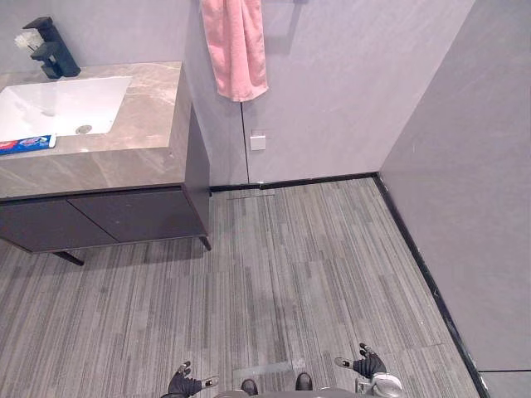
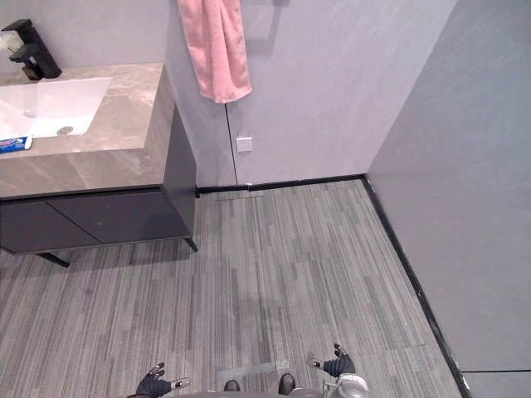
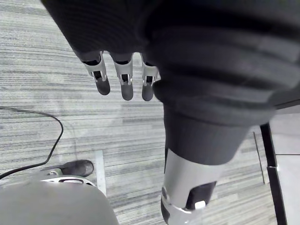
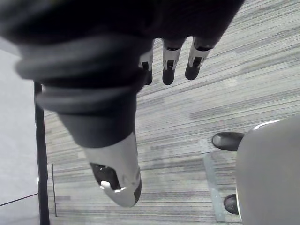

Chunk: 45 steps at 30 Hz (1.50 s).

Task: Organize washtable

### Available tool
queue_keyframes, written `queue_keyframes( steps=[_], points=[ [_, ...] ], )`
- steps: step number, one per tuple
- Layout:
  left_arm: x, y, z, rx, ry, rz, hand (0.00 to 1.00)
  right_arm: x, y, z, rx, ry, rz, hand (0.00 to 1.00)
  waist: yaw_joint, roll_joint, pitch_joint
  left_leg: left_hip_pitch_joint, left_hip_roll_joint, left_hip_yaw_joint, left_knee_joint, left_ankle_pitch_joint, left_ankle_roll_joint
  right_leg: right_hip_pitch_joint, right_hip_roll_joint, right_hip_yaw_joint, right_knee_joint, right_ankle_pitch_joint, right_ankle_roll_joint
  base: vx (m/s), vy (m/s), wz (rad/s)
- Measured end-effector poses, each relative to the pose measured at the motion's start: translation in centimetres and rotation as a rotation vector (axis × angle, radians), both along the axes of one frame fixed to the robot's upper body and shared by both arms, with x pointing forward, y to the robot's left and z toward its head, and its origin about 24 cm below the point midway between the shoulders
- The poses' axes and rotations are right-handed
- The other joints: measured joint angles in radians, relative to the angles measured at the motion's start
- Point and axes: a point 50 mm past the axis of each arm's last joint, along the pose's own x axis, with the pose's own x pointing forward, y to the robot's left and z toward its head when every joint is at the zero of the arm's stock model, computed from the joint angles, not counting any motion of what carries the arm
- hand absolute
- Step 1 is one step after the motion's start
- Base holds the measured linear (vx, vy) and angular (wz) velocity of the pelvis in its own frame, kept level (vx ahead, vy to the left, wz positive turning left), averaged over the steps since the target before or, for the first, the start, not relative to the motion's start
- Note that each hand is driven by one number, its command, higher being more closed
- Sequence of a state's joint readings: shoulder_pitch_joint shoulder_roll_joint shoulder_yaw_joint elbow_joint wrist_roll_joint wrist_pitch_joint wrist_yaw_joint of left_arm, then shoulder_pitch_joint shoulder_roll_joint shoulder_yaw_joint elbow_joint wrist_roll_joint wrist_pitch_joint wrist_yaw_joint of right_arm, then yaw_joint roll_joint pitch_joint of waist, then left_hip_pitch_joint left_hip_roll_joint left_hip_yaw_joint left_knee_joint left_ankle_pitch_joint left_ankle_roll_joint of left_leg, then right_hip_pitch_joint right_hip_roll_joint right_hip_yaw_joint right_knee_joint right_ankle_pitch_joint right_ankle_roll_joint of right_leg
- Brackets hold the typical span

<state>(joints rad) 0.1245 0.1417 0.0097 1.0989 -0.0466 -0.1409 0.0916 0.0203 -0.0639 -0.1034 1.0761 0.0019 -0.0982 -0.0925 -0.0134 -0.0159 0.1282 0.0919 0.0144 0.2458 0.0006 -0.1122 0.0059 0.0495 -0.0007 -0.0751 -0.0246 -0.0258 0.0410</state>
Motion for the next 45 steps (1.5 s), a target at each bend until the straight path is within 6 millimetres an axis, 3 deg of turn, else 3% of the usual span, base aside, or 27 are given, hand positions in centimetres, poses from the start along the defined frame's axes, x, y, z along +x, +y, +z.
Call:
queue_keyframes(
  steps=[2,5,7,9,11,13,14,15,16,17,19,21,22,23,24,26,30,32,33,35,36,37,39,42,43,44,45],
  points=[
    [0.1,0.1,0.0,0.004,0.000,-0.014,0.00,0.2,-0.1,0.1,0.003,-0.007,-0.008,0.00,-0.004,0.001,0.006,-0.017,0.000,0.014,0.074,-0.053,0.008,-0.085,-0.021,0.001,0.204,-0.099,0.021,0.05,0.055,-0.21],
    [0.9,0.1,0.2,0.015,-0.012,-0.058,0.00,0.8,-0.3,0.3,-0.003,-0.024,-0.013,0.00,-0.002,0.002,0.019,-0.012,-0.004,0.030,0.131,-0.103,0.022,-0.201,-0.061,-0.036,0.509,-0.154,0.063,0.03,0.080,-0.15],
    [1.7,0.3,0.4,0.023,-0.033,-0.075,0.00,1.6,-0.1,0.7,-0.006,-0.050,0.002,0.00,-0.007,-0.007,0.034,0.020,-0.019,0.025,0.136,-0.121,0.038,-0.287,-0.107,-0.071,0.701,-0.167,0.059,0.11,0.067,0.04],
    [2.0,0.3,0.5,0.027,-0.042,-0.076,0.00,2.3,-0.2,1.0,-0.022,-0.067,0.029,0.00,-0.016,-0.002,0.047,0.052,-0.023,0.019,0.137,-0.137,0.040,-0.324,-0.144,-0.125,0.769,-0.209,0.046,0.22,0.048,0.11],
    [2.7,0.3,0.9,0.035,-0.074,-0.078,0.00,3.7,-0.4,1.8,-0.062,-0.117,0.076,0.00,-0.030,0.007,0.051,0.065,-0.004,0.008,0.134,-0.145,0.028,-0.360,-0.142,-0.158,0.709,-0.220,0.051,0.28,0.012,0.19],
    [5.0,-0.2,1.6,0.040,-0.151,-0.103,0.00,6.0,-1.3,3.2,-0.126,-0.191,0.141,0.00,-0.031,0.032,0.073,0.076,0.038,0.001,0.128,-0.153,0.000,-0.400,-0.116,-0.189,0.524,-0.188,0.042,0.34,-0.073,0.13],
    [5.6,-0.4,1.9,0.040,-0.181,-0.115,0.00,6.7,-1.6,3.7,-0.146,-0.216,0.157,0.00,-0.032,0.041,0.078,0.089,0.049,-0.001,0.118,-0.155,-0.022,-0.403,-0.101,-0.189,0.432,-0.139,0.036,0.27,-0.067,0.05],
    [5.9,-0.4,2.1,0.042,-0.196,-0.118,0.00,7.0,-1.8,4.0,-0.162,-0.228,0.173,0.00,-0.033,0.038,0.078,0.098,0.049,-0.002,0.110,-0.155,-0.036,-0.400,-0.094,-0.187,0.376,-0.101,0.032,0.42,-0.154,0.12],
    [6.5,-0.3,2.4,0.048,-0.226,-0.123,0.00,7.4,-2.0,4.4,-0.192,-0.248,0.206,0.00,-0.035,0.026,0.080,0.126,0.048,-0.012,0.099,-0.171,-0.065,-0.401,-0.092,-0.166,0.319,-0.021,0.008,0.46,-0.229,0.32],
    [6.8,-0.1,2.6,0.053,-0.240,-0.124,0.00,7.5,-2.1,4.6,-0.209,-0.255,0.221,0.00,-0.044,0.010,0.081,0.149,0.054,-0.033,0.100,-0.188,-0.093,-0.404,-0.101,-0.164,0.347,0.067,-0.056,0.55,-0.289,0.32],
    [7.5,-0.6,3.0,0.044,-0.278,-0.126,0.00,8.1,-2.2,5.1,-0.242,-0.276,0.257,0.00,-0.059,0.047,0.085,0.120,0.106,-0.060,0.150,-0.177,-0.120,-0.413,-0.076,-0.199,0.391,0.002,-0.076,0.44,-0.316,0.25],
    [7.7,-1.1,3.1,0.040,-0.292,-0.126,0.00,8.5,-1.9,5.4,-0.268,-0.295,0.306,0.00,-0.057,0.066,0.089,0.034,0.146,-0.072,0.335,-0.158,-0.153,-0.388,-0.045,-0.207,0.367,-0.028,-0.097,0.44,-0.328,0.07],
    [7.5,-1.3,3.0,0.036,-0.289,-0.125,0.00,8.0,-1.8,5.2,-0.279,-0.277,0.346,0.00,-0.057,0.073,0.095,-0.053,0.187,-0.098,0.550,-0.118,-0.186,-0.317,-0.021,-0.219,0.318,-0.042,-0.107,0.48,-0.282,0.13],
    [7.2,-1.6,2.8,0.027,-0.284,-0.121,0.00,7.3,-1.8,4.8,-0.279,-0.254,0.370,0.00,-0.054,0.076,0.100,-0.106,0.232,-0.105,0.750,-0.110,-0.184,-0.224,0.005,-0.225,0.257,-0.048,-0.116,0.48,-0.260,0.12],
    [7.1,-1.7,2.8,0.024,-0.284,-0.119,0.00,7.0,-1.8,4.6,-0.279,-0.245,0.376,0.00,-0.052,0.072,0.105,-0.124,0.249,-0.095,0.826,-0.113,-0.181,-0.179,0.013,-0.225,0.232,-0.051,-0.121,0.46,-0.222,0.00],
    [7.0,-2.1,2.8,0.013,-0.291,-0.111,0.00,6.8,-1.9,4.5,-0.281,-0.241,0.376,0.00,-0.034,0.060,0.112,-0.210,0.268,-0.032,0.954,-0.141,-0.137,-0.055,0.020,-0.200,0.149,-0.059,-0.125,0.39,-0.158,-0.20],
    [7.3,-2.1,3.0,0.012,-0.311,-0.098,0.00,7.4,-1.7,4.8,-0.277,-0.257,0.364,0.00,-0.014,0.059,0.118,-0.360,0.237,0.014,0.792,-0.156,-0.113,0.011,0.014,-0.159,0.083,-0.059,-0.122,0.32,0.009,-0.35],
    [7.5,-2.2,3.1,0.010,-0.315,-0.094,0.00,7.1,-1.6,4.5,-0.258,-0.246,0.331,0.00,-0.001,0.044,0.130,-0.389,0.174,0.002,0.583,-0.146,-0.112,0.063,-0.017,-0.147,0.059,-0.081,-0.087,0.32,0.135,-0.19],
    [7.5,-2.4,3.1,0.005,-0.317,-0.093,0.00,6.9,-1.8,4.4,-0.259,-0.239,0.322,0.00,0.001,0.042,0.131,-0.395,0.147,-0.003,0.461,-0.119,-0.112,0.077,-0.028,-0.149,0.053,-0.091,-0.072,0.25,0.146,-0.06],
    [7.5,-2.8,3.0,-0.009,-0.315,-0.091,0.00,6.8,-2.1,4.3,-0.269,-0.234,0.307,0.00,0.003,0.068,0.128,-0.393,0.114,-0.029,0.254,0.012,-0.086,0.107,-0.034,-0.143,0.047,-0.118,-0.033,0.28,0.196,-0.14],
    [7.2,-2.9,2.8,-0.010,-0.307,-0.087,0.00,6.6,-2.1,4.1,-0.266,-0.218,0.299,0.00,0.015,0.073,0.125,-0.374,0.097,-0.045,0.233,0.131,-0.040,0.119,-0.040,-0.126,0.047,-0.138,-0.003,0.44,0.301,-0.15],
    [7.5,-2.5,3.0,0.000,-0.315,-0.090,0.00,6.4,-1.4,3.8,-0.245,-0.214,0.302,0.00,0.024,0.037,0.121,-0.378,0.060,-0.040,0.255,0.092,-0.006,0.121,-0.077,-0.121,0.054,-0.159,0.018,0.52,0.325,-0.02],
    [7.9,-2.5,3.1,0.001,-0.322,-0.091,0.00,5.9,-1.1,3.5,-0.231,-0.198,0.297,0.00,0.029,0.018,0.122,-0.396,0.039,-0.035,0.319,0.028,0.014,0.120,-0.110,-0.121,0.101,-0.181,0.042,0.33,0.182,0.09],
    [7.2,-2.4,2.8,0.003,-0.295,-0.085,0.00,5.7,-0.7,3.2,-0.217,-0.185,0.295,0.00,0.030,0.016,0.120,-0.325,0.019,-0.019,0.360,-0.063,0.040,0.016,-0.164,-0.076,0.457,-0.205,0.079,0.43,0.240,-0.13],
    [7.1,-2.0,2.8,0.012,-0.286,-0.090,0.00,5.2,-0.4,2.9,-0.205,-0.172,0.294,0.00,0.026,0.001,0.112,-0.277,-0.003,-0.017,0.350,-0.099,0.046,-0.058,-0.201,-0.045,0.659,-0.176,0.125,0.41,0.158,0.10],
    [7.0,-1.7,2.8,0.023,-0.279,-0.098,0.00,4.8,0.0,2.7,-0.193,-0.162,0.292,0.00,0.024,-0.011,0.106,-0.231,-0.022,-0.023,0.349,-0.135,0.064,-0.118,-0.223,-0.026,0.833,-0.172,0.137,0.43,0.125,0.16],
    [7.0,-1.6,2.8,0.027,-0.278,-0.102,0.00,4.5,0.0,2.5,-0.188,-0.153,0.292,0.00,0.026,-0.014,0.106,-0.206,-0.026,-0.026,0.349,-0.145,0.071,-0.146,-0.228,-0.030,0.899,-0.187,0.121,0.45,0.066,0.16]
  ],
)
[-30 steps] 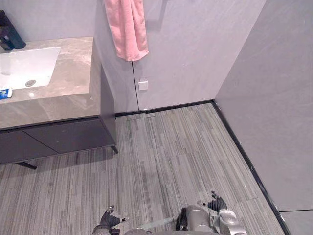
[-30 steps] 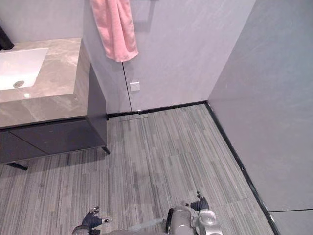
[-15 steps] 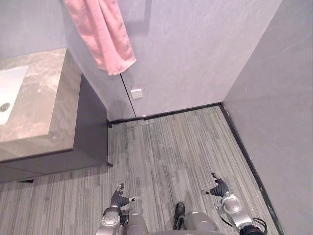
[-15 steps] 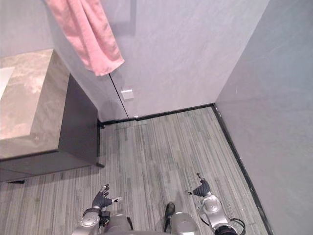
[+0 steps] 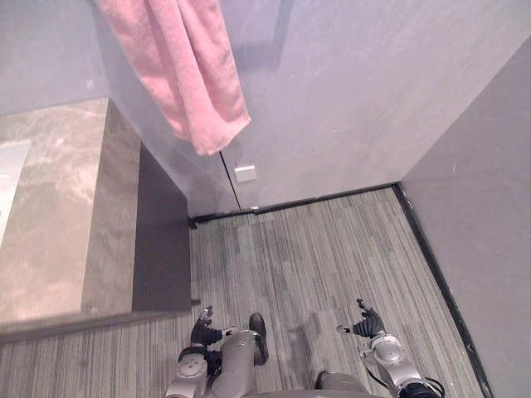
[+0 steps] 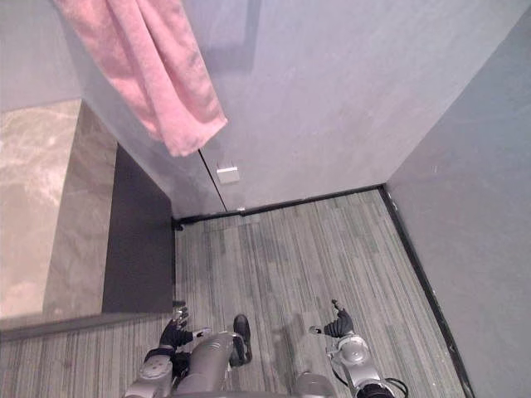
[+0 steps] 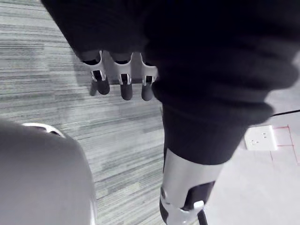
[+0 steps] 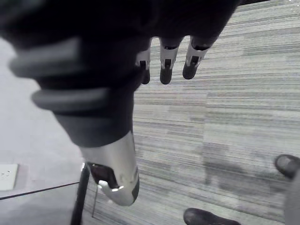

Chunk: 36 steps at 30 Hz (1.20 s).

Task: Organize washtable

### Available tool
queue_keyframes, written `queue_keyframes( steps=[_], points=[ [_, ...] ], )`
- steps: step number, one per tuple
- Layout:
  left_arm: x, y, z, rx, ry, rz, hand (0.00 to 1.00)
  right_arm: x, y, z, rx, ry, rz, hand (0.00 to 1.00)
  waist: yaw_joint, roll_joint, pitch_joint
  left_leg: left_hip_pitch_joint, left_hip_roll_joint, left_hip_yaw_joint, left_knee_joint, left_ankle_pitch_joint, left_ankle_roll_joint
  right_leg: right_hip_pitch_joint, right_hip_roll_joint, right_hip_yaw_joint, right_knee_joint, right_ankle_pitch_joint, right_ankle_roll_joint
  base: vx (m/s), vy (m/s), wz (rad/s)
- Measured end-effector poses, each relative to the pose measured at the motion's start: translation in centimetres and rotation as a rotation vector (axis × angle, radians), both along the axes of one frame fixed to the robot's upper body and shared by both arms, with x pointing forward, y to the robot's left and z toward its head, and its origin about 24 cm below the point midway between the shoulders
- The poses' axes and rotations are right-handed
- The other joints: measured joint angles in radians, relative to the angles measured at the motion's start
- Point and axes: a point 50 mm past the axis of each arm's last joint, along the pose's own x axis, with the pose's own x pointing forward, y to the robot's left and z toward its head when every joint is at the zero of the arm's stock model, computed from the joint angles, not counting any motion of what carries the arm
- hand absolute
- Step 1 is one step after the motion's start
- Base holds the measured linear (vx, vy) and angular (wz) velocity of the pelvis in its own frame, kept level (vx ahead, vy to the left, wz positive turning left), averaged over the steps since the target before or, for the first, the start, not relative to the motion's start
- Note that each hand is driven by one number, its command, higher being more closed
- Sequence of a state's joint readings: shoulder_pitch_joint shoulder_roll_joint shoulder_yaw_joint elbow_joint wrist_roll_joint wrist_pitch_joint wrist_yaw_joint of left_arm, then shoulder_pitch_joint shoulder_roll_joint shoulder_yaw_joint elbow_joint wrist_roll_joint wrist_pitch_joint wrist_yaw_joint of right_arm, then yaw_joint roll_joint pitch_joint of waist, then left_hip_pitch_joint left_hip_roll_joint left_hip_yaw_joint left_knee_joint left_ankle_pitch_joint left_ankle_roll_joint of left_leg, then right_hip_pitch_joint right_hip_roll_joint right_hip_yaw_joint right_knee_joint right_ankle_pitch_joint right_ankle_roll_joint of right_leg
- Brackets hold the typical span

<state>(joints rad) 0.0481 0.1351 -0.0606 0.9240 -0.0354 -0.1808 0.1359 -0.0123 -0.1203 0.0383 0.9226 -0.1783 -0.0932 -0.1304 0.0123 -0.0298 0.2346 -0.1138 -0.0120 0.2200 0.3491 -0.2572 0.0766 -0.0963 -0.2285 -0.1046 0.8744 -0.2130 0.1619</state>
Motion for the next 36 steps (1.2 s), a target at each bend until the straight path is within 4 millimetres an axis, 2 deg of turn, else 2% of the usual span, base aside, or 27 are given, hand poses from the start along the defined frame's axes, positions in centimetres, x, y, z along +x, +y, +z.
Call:
queue_keyframes(
  steps=[1,2,3,5,6,7,8,9,10,13,15,16,17,18,19,21,22,23,24,25,26,29,33,36],
  points=[
    [-0.1,0.2,0.0,0.007,0.003,-0.001,0.00,-0.4,0.1,-0.2,0.002,0.016,-0.001,0.00,-0.001,0.000,0.001,0.054,-0.001,-0.003,-0.007,-0.014,0.003,-0.044,0.000,-0.017,0.066,-0.034,-0.035,0.46,0.032,0.26],
    [-0.4,0.2,-0.1,0.007,0.011,-0.002,0.00,-0.6,0.1,-0.4,0.001,0.025,0.001,0.00,-0.015,0.004,0.002,0.104,0.000,-0.020,-0.031,-0.022,0.006,-0.076,0.009,-0.058,0.054,-0.067,-0.070,0.46,0.018,0.34],
    [-0.4,0.2,-0.1,0.008,0.011,-0.002,0.00,-0.5,0.1,-0.3,0.005,0.021,0.000,0.00,-0.023,0.005,0.003,0.125,0.004,-0.030,-0.046,-0.022,0.006,-0.097,0.020,-0.078,0.026,-0.079,-0.089,0.47,-0.016,0.41],
    [0.0,0.1,0.0,0.005,0.003,-0.004,0.00,0.2,-0.2,0.1,-0.002,-0.005,0.003,0.00,-0.036,0.033,0.012,0.193,0.048,-0.063,-0.095,-0.022,0.005,-0.179,0.104,-0.136,-0.192,-0.085,-0.114,0.46,-0.053,0.35],
    [0.0,0.1,0.0,0.004,0.003,-0.006,0.00,0.3,-0.4,0.2,-0.005,-0.015,0.005,0.00,-0.040,0.038,0.014,0.206,0.059,-0.076,-0.100,-0.021,0.005,-0.192,0.123,-0.141,-0.269,-0.076,-0.113,0.46,-0.086,0.54],
    [-0.1,0.2,-0.1,0.008,0.011,-0.008,0.00,0.3,-0.4,0.2,-0.008,-0.018,0.006,0.00,-0.050,0.031,0.010,0.234,0.065,-0.092,-0.112,-0.018,-0.032,-0.201,0.157,-0.136,-0.437,-0.001,-0.121,0.48,-0.110,0.70],
    [-0.4,0.6,-0.1,0.018,0.019,-0.010,0.00,-0.5,-0.4,-0.1,-0.005,0.004,0.000,0.00,-0.051,0.011,0.001,0.258,0.042,-0.116,-0.123,-0.034,-0.075,-0.195,0.166,-0.105,-0.606,0.187,-0.157,0.48,-0.126,0.80],
    [-0.5,0.5,-0.3,0.016,0.027,-0.011,0.00,-1.1,-0.5,-0.3,-0.002,0.020,-0.007,0.00,-0.053,-0.011,-0.008,0.279,0.037,-0.137,-0.123,-0.052,-0.100,-0.195,0.165,-0.082,-0.605,0.279,-0.203,0.51,-0.150,0.53],
    [-0.5,-0.6,-0.6,-0.014,0.039,-0.007,0.00,-0.8,-1.3,-0.2,-0.019,0.020,-0.026,0.00,-0.045,0.037,-0.011,0.295,0.083,-0.155,-0.121,-0.057,-0.122,-0.194,0.186,-0.104,-0.551,0.245,-0.211,0.38,-0.125,0.33],
    [-0.5,-1.6,-0.7,-0.037,0.042,-0.014,0.00,-1.3,-2.0,-0.4,-0.023,0.032,-0.060,0.00,-0.055,0.058,-0.018,0.265,0.114,-0.187,-0.022,-0.022,-0.183,-0.146,0.196,-0.150,-0.555,0.159,-0.216,0.49,-0.204,0.40],
    [-0.5,-2.4,-0.8,-0.059,0.042,-0.011,0.00,-2.3,-2.3,-0.8,-0.020,0.061,-0.088,0.00,-0.047,0.061,-0.016,0.156,0.155,-0.187,0.276,0.029,-0.288,-0.037,0.208,-0.174,-0.626,0.141,-0.227,0.37,-0.168,0.38],
    [-0.7,-2.6,-0.9,-0.065,0.047,-0.007,0.00,-2.6,-2.1,-0.9,-0.011,0.069,-0.094,0.00,-0.041,0.063,-0.013,0.120,0.183,-0.166,0.388,0.023,-0.284,0.019,0.219,-0.179,-0.662,0.139,-0.230,0.33,-0.116,0.14],
    [-0.8,-2.6,-0.9,-0.070,0.045,-0.001,0.00,-2.9,-2.1,-1.0,-0.009,0.074,-0.103,0.00,-0.035,0.061,-0.013,0.081,0.220,-0.108,0.462,0.010,-0.259,0.083,0.226,-0.185,-0.706,0.137,-0.232,0.29,-0.085,0.09],
    [-0.6,-2.6,-0.8,-0.070,0.040,0.000,0.00,-3.0,-2.2,-1.0,-0.007,0.076,-0.112,0.00,-0.034,0.059,-0.013,0.067,0.231,-0.085,0.466,0.001,-0.242,0.106,0.226,-0.187,-0.721,0.137,-0.232,0.32,-0.076,0.02],
    [-0.2,-2.6,-0.7,-0.070,0.029,-0.001,0.00,-2.9,-2.2,-1.0,0.000,0.071,-0.126,0.00,-0.030,0.057,-0.013,0.030,0.241,-0.045,0.408,-0.018,-0.211,0.136,0.220,-0.182,-0.745,0.138,-0.232,0.26,-0.015,-0.09],
    [-0.3,-2.6,-0.7,-0.070,0.033,-0.001,0.00,-2.9,-2.4,-1.0,0.004,0.069,-0.142,0.00,-0.023,0.058,-0.013,0.006,0.235,-0.039,0.266,-0.023,-0.201,0.145,0.211,-0.168,-0.756,0.139,-0.229,0.19,0.066,-0.22],
    [-0.3,-2.6,-0.8,-0.069,0.037,0.000,0.00,-3.1,-2.2,-1.1,0.016,0.072,-0.157,0.00,-0.025,0.060,-0.014,0.000,0.216,-0.069,0.094,-0.006,-0.201,0.149,0.197,-0.159,-0.756,0.136,-0.210,0.16,0.139,-0.19],
    [-0.4,-2.7,-0.8,-0.071,0.039,-0.003,0.00,-3.3,-2.4,-1.1,0.014,0.076,-0.167,0.00,-0.027,0.075,-0.021,0.002,0.199,-0.100,-0.031,0.069,-0.197,0.152,0.196,-0.152,-0.756,0.130,-0.190,0.15,0.155,-0.19],
    [-0.5,-2.9,-0.9,-0.074,0.042,-0.004,0.00,-3.4,-2.7,-1.1,0.008,0.077,-0.173,0.00,-0.026,0.086,-0.026,0.000,0.201,-0.122,-0.083,0.158,-0.194,0.153,0.205,-0.145,-0.758,0.125,-0.174,0.15,0.177,-0.19],
    [-0.7,-2.6,-1.0,-0.065,0.058,-0.009,0.00,-3.6,-2.6,-1.2,0.010,0.086,-0.180,0.00,-0.026,0.078,-0.028,0.014,0.189,-0.131,-0.090,0.180,-0.194,0.173,0.204,-0.134,-0.774,0.130,-0.154,0.14,0.161,-0.09],
    [-1.0,-2.1,-1.0,-0.049,0.063,-0.011,0.00,-4.0,-2.3,-1.4,0.014,0.094,-0.185,0.00,-0.027,0.054,-0.038,0.030,0.168,-0.130,-0.120,0.184,-0.189,0.183,0.182,-0.133,-0.791,0.128,-0.140,0.13,0.153,-0.01],
    [-1.6,-1.2,-1.2,-0.027,0.079,-0.009,0.00,-4.8,-1.9,-1.8,0.023,0.121,-0.199,0.00,-0.023,0.022,-0.057,0.084,0.126,-0.104,-0.213,0.216,-0.163,0.183,0.141,-0.117,-0.794,0.126,-0.119,0.09,0.103,-0.02],
    [-2.6,-0.6,-1.4,-0.017,0.103,0.005,0.00,-5.1,-2.2,-1.9,0.015,0.129,-0.201,0.00,-0.028,0.037,-0.066,0.148,0.090,-0.094,-0.320,0.258,-0.150,0.199,0.116,-0.111,-0.808,0.124,-0.099,0.03,0.054,-0.03],
    [-3.1,-0.2,-1.5,-0.011,0.115,0.014,0.00,-5.1,-2.3,-1.9,0.009,0.133,-0.194,0.00,-0.028,0.042,-0.074,0.168,0.084,-0.098,-0.365,0.279,-0.149,0.201,0.118,-0.115,-0.810,0.122,-0.096,0.01,-0.001,0.02]
  ],
)
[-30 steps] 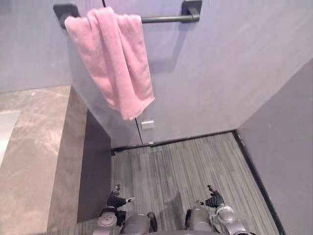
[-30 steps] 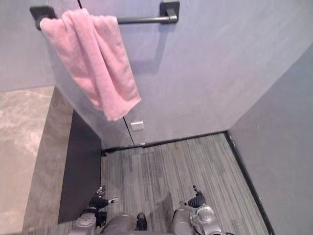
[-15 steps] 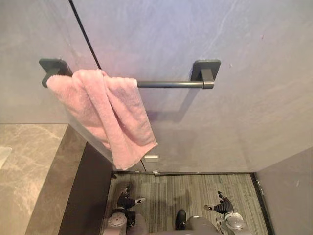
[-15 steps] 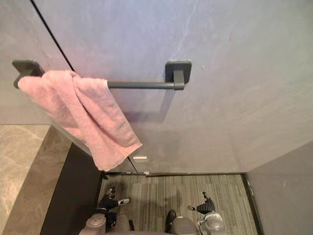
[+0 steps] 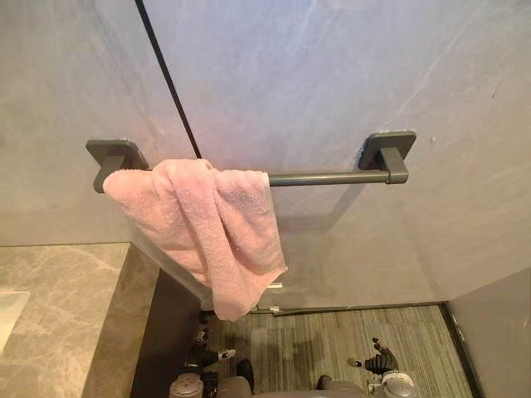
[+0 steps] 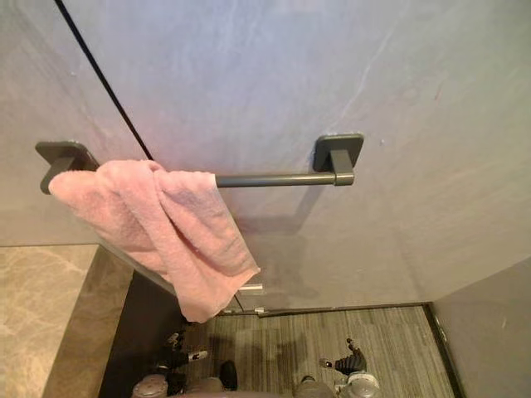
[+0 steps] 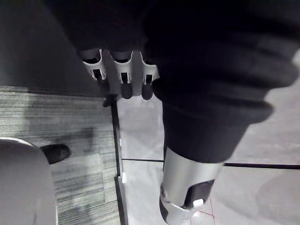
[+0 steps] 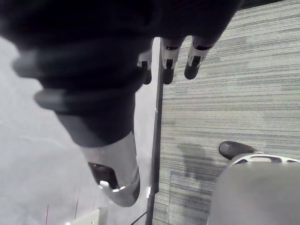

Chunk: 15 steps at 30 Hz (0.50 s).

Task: Organize washtable

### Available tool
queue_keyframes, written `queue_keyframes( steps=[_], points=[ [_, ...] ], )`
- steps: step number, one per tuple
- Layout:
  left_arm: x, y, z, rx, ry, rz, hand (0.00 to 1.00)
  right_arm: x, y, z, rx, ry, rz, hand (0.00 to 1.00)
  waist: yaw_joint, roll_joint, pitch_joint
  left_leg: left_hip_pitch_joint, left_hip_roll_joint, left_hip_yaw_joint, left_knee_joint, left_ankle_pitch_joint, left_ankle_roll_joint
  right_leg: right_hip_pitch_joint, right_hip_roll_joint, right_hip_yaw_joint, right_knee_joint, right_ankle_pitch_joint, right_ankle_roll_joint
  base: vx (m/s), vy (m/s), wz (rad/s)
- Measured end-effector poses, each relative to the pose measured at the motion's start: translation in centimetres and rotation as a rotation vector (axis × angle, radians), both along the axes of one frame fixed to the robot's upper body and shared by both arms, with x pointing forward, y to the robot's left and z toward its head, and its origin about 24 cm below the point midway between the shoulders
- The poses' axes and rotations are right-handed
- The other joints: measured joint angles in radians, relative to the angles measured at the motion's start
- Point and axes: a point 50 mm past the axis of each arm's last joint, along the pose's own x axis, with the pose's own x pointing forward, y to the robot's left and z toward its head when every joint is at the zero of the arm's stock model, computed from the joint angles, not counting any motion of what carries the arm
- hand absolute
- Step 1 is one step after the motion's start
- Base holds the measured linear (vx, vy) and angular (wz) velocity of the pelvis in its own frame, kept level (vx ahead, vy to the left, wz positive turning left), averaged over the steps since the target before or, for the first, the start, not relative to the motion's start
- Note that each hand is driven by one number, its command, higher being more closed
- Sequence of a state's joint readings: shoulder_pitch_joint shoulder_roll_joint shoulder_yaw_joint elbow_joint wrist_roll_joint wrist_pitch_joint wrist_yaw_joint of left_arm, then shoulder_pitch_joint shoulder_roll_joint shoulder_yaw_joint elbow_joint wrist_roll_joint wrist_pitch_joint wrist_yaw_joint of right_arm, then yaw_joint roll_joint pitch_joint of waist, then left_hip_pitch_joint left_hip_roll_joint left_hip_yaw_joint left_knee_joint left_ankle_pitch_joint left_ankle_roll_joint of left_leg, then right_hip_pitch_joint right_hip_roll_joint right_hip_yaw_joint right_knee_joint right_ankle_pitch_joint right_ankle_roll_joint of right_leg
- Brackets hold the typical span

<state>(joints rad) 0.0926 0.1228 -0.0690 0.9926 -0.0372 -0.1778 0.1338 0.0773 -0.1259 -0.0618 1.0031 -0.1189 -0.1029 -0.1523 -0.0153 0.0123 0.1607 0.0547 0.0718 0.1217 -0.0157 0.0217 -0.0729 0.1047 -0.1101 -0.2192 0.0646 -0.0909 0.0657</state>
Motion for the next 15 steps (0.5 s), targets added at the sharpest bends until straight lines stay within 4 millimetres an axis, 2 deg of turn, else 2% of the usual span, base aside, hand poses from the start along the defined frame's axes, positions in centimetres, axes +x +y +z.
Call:
queue_keyframes(
  steps=[5,7,9,12,13,15],
  points=[
    [-0.4,0.4,0.0,-0.012,-0.001,0.053,0.00,-0.2,0.0,-0.1,-0.004,0.009,0.005,0.00,-0.001,-0.004,-0.007,0.035,-0.001,-0.007,-0.047,0.020,-0.001,0.022,0.003,-0.009,-0.009,0.000,0.000,0.00,-0.014,0.04],
    [0.0,0.9,0.6,-0.011,-0.049,0.084,0.00,-0.3,0.1,-0.1,-0.002,0.012,0.008,0.00,0.000,-0.010,-0.010,0.048,-0.004,-0.011,-0.057,0.024,0.000,0.034,0.002,-0.015,-0.013,0.000,0.000,-0.01,-0.003,0.05],
    [0.8,1.2,1.7,-0.014,-0.131,0.096,0.00,-0.3,0.1,-0.1,-0.003,0.011,0.011,0.00,0.001,-0.015,-0.013,0.048,-0.006,-0.017,-0.059,0.027,0.003,0.037,0.001,-0.024,-0.013,0.000,0.000,-0.02,0.001,0.11],
    [2.8,1.7,4.6,-0.025,-0.316,0.125,0.00,-0.2,0.1,0.0,-0.011,0.003,0.023,0.00,0.001,-0.018,-0.015,0.053,-0.013,-0.043,-0.077,0.043,0.004,0.047,-0.003,-0.045,-0.014,-0.002,0.003,-0.04,-0.001,0.24],
    [3.6,1.7,6.2,-0.033,-0.405,0.122,0.00,-0.1,0.0,0.2,-0.018,-0.009,0.034,0.00,0.002,-0.016,-0.016,0.053,-0.015,-0.047,-0.077,0.045,0.006,0.049,-0.005,-0.049,-0.014,-0.003,0.004,-0.07,0.003,0.13],
    [4.4,1.7,8.1,-0.046,-0.511,0.122,0.00,0.2,0.0,0.4,-0.024,-0.028,0.047,0.00,0.003,-0.011,-0.020,0.050,-0.019,-0.055,-0.077,0.046,0.007,0.049,-0.009,-0.055,-0.012,-0.004,0.006,-0.06,0.007,0.12]
  ],
)
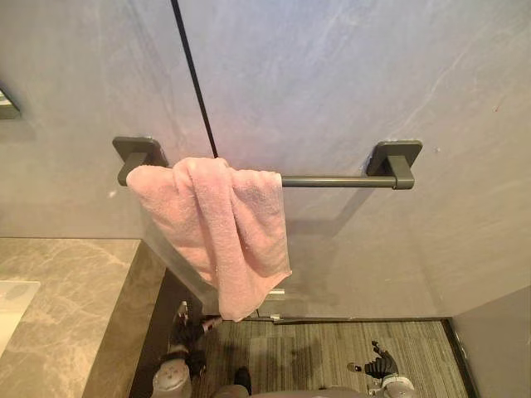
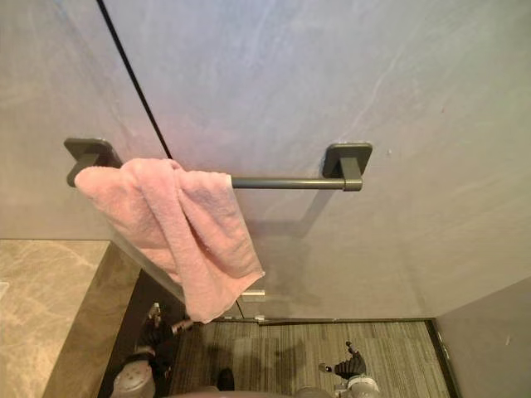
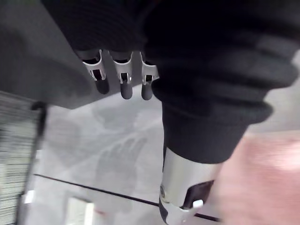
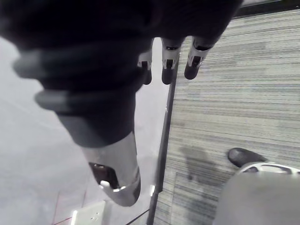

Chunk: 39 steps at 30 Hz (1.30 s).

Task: Organize washtable

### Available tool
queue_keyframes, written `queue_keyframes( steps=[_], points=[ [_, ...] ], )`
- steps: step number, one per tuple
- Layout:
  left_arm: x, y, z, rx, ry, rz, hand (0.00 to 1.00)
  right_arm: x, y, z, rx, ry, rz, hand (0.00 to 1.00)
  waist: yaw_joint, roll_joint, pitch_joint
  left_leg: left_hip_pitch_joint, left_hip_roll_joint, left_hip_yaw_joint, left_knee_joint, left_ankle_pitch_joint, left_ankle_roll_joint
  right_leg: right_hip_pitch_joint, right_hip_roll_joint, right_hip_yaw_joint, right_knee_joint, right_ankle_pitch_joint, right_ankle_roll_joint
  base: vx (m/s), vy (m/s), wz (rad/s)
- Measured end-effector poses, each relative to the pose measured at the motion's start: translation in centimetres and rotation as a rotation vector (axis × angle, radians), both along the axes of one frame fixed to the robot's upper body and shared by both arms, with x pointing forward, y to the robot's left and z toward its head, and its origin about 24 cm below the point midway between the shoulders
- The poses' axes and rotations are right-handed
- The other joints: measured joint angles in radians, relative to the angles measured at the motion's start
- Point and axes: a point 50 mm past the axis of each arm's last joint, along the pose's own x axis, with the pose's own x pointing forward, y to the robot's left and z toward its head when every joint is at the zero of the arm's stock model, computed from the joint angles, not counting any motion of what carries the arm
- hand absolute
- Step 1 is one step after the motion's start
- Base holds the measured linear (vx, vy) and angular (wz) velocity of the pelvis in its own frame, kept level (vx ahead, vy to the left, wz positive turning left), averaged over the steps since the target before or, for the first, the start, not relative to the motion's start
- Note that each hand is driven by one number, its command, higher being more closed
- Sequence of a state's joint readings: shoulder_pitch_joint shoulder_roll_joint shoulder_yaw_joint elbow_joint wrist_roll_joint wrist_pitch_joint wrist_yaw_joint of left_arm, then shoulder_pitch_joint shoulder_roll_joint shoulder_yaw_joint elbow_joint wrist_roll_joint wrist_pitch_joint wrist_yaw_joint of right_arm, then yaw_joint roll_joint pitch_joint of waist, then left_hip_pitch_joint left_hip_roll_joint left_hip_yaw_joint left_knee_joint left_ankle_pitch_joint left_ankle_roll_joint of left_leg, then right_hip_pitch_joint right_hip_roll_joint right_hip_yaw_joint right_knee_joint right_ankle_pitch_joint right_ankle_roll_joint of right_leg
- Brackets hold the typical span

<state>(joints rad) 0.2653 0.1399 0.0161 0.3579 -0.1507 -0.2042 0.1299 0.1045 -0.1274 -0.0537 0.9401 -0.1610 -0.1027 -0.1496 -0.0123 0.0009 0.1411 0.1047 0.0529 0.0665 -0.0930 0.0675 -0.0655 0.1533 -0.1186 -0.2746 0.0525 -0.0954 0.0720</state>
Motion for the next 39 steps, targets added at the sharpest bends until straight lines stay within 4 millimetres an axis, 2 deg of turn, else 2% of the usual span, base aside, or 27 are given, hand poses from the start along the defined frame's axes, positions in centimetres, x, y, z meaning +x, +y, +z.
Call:
queue_keyframes(
  steps=[1,3,9,18,19,27,32,35,39],
  points=[
    [0.5,-0.1,1.2,-0.010,-0.063,-0.002,0.00,0.2,0.0,0.1,-0.003,-0.011,0.007,0.00,0.000,0.005,-0.004,-0.001,-0.003,-0.005,0.000,0.000,0.001,0.000,-0.003,-0.003,0.000,-0.003,0.003,-0.04,0.012,0.10],
    [1.0,-0.2,2.2,-0.019,-0.117,-0.018,0.00,0.2,0.1,0.2,-0.003,-0.012,0.019,0.00,0.000,0.009,-0.011,-0.003,-0.005,-0.009,0.000,0.000,0.001,0.000,-0.005,-0.005,0.000,-0.003,0.005,-0.03,0.009,0.07],
    [2.6,-0.9,6.5,-0.050,-0.329,-0.105,0.00,0.4,0.5,0.2,0.001,-0.005,0.064,0.00,-0.001,0.001,-0.021,-0.012,-0.006,-0.029,0.000,0.000,0.001,0.004,-0.003,-0.024,-0.003,-0.008,0.007,0.00,-0.015,0.09],
    [3.2,-1.3,8.6,-0.015,-0.412,-0.192,0.00,0.9,0.7,0.3,-0.005,-0.012,0.092,0.00,0.001,-0.003,-0.024,-0.007,-0.003,-0.016,-0.001,0.000,0.001,0.004,0.000,-0.011,-0.004,-0.005,0.002,-0.02,-0.002,-0.04],
    [3.1,-1.3,8.6,-0.006,-0.411,-0.197,1.00,1.2,0.7,0.4,-0.005,-0.019,0.099,0.00,0.002,-0.003,-0.024,-0.007,-0.001,-0.010,-0.001,0.000,0.001,0.001,0.001,-0.003,-0.004,-0.004,0.000,-0.08,-0.002,-0.15],
    [4.1,-1.8,9.3,0.045,-0.436,-0.255,1.00,1.2,0.8,0.3,-0.006,-0.007,0.102,0.00,-0.002,-0.004,-0.040,-0.004,0.002,0.018,-0.006,0.000,0.001,-0.014,0.003,0.031,-0.005,0.002,-0.001,-0.04,0.001,-0.12],
    [4.5,-1.9,9.7,0.046,-0.454,-0.260,1.00,1.4,0.7,0.4,-0.012,-0.011,0.117,0.00,-0.019,-0.003,-0.041,-0.004,0.002,0.021,-0.007,-0.001,0.001,-0.014,0.004,0.033,-0.007,0.004,-0.001,0.00,0.000,-0.01],
    [4.6,-1.9,9.7,0.046,-0.458,-0.259,1.00,2.6,0.8,1.3,-0.019,-0.073,0.129,0.00,-0.027,-0.003,-0.041,-0.004,0.004,0.027,-0.008,-0.001,0.001,-0.014,0.006,0.038,-0.015,0.009,-0.001,-0.02,-0.008,-0.06],
    [4.7,-2.0,9.8,0.046,-0.463,-0.251,1.00,4.5,1.0,3.5,-0.026,-0.225,0.149,0.00,-0.027,-0.004,-0.041,-0.004,0.007,0.035,-0.009,-0.001,0.001,-0.017,0.009,0.047,-0.018,0.012,-0.002,-0.03,-0.007,-0.05]
  ],
)
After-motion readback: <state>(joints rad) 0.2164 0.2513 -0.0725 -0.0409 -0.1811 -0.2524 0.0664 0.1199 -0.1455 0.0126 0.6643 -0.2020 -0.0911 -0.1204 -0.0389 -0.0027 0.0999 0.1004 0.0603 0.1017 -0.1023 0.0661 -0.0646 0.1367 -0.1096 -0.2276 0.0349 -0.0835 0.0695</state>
